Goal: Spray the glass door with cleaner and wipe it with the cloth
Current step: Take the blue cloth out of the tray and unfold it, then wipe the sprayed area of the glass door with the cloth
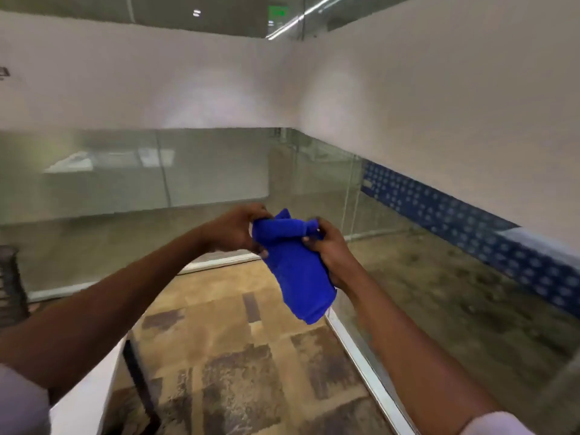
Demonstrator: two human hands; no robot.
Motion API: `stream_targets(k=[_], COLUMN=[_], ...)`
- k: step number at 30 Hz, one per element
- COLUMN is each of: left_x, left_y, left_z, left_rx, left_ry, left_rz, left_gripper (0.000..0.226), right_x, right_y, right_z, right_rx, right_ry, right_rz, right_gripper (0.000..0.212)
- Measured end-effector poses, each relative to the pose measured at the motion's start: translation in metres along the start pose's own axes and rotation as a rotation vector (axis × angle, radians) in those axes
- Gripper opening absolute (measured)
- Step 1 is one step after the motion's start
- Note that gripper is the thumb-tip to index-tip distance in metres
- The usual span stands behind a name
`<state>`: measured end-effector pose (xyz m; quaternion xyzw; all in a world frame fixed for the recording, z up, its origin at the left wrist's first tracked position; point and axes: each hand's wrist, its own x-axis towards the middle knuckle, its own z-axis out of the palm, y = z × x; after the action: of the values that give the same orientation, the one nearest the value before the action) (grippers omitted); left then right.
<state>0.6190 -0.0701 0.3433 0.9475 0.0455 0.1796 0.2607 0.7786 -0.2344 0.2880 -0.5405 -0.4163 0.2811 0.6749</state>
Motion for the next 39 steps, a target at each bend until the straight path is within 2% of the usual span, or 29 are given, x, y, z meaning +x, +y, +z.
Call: stream_targets(k=[4, 7, 10, 11, 15, 18, 21, 24, 27, 30, 33, 37, 39], left_x=[0.062, 0.093, 0.111, 0.116, 0.139, 0.153, 0.17, 0.191, 0.211, 0.229, 0.243, 0.262, 0.277], left_y=[0.056, 0.11, 0.176, 0.197, 0.283, 0.35, 0.412, 0.468, 0.513, 0.551, 0.583, 0.622, 0.641], left_z=[0.055, 0.106, 0.151, 0.163, 0.212, 0.248, 0.282, 0.306, 0.318, 0.326, 0.335, 0.332, 0.325], left_rx=[-0.03, -0.128, -0.303, -0.337, -0.37, -0.441, -0.438, -0.362, -0.286, -0.139, -0.095, -0.204, -0.272], left_ry=[-0.024, 0.021, 0.002, -0.011, -0.044, -0.045, -0.003, 0.004, -0.093, -0.212, -0.248, -0.174, -0.136], left_rz=[0.231, 0.357, 0.421, 0.427, 0.498, 0.542, 0.608, 0.687, 0.742, 0.806, 0.874, 0.91, 0.892], left_gripper=[0.025, 0.035, 0.041, 0.042, 0.038, 0.033, 0.03, 0.043, 0.058, 0.07, 0.053, 0.051, 0.039], right_x=[-0.058, -0.107, -0.163, -0.182, -0.253, -0.299, -0.341, -0.381, -0.418, -0.449, -0.469, -0.483, -0.489], right_y=[-0.021, -0.044, -0.077, -0.087, -0.13, -0.155, -0.179, -0.205, -0.232, -0.259, -0.286, -0.315, -0.331], right_z=[-0.068, -0.114, -0.157, -0.172, -0.222, -0.262, -0.303, -0.346, -0.382, -0.407, -0.421, -0.438, -0.446], right_rx=[0.014, 0.004, -0.062, -0.086, -0.238, -0.359, -0.44, -0.571, -0.746, -0.911, -1.042, -1.192, -1.214], right_ry=[0.251, 0.398, 0.51, 0.531, 0.629, 0.796, 0.952, 1.061, 1.195, 1.321, 1.408, 1.53, 1.601], right_rz=[-0.027, -0.046, -0.042, -0.035, -0.014, -0.036, -0.063, -0.113, -0.164, -0.163, -0.131, -0.074, -0.053], right_gripper=[0.019, 0.016, 0.047, 0.05, 0.028, 0.012, 0.021, 0.023, 0.01, 0.007, 0.013, 0.007, 0.008])
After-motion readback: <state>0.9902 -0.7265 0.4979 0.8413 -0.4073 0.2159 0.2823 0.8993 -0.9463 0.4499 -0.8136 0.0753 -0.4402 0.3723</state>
